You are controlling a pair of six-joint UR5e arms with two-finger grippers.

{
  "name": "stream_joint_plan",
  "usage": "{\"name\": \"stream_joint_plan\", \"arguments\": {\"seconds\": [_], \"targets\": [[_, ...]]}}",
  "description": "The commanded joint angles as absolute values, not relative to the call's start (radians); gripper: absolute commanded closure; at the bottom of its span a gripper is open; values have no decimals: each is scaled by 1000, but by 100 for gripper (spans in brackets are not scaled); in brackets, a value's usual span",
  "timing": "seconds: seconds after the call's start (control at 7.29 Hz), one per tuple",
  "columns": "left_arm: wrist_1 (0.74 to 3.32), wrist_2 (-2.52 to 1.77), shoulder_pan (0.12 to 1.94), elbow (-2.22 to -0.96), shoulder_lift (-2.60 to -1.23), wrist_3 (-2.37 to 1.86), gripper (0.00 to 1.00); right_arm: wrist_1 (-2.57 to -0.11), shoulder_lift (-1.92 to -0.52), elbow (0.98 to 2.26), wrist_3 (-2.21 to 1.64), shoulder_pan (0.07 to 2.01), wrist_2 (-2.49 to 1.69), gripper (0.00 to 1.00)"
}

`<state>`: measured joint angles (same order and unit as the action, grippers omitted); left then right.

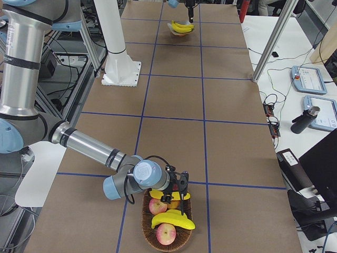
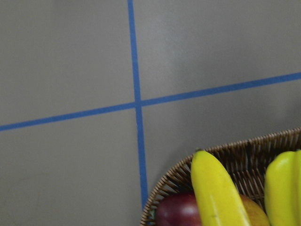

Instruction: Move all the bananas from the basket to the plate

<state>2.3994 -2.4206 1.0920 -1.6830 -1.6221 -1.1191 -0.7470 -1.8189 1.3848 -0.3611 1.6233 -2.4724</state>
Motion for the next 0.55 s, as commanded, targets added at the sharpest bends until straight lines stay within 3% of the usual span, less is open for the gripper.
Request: {"name": "stream_joint_plan", "arguments": {"seconds": [0.0,0.41], "targets": [[2401,-2421,1092,-1683,-1621,-1121,2,-768,-1830,1342,-252,1620,-2462,5],[2402,-2421,1092,-1683,-1621,-1121,2,-781,-1819,1332,-255,1618,-2467,8]]}}
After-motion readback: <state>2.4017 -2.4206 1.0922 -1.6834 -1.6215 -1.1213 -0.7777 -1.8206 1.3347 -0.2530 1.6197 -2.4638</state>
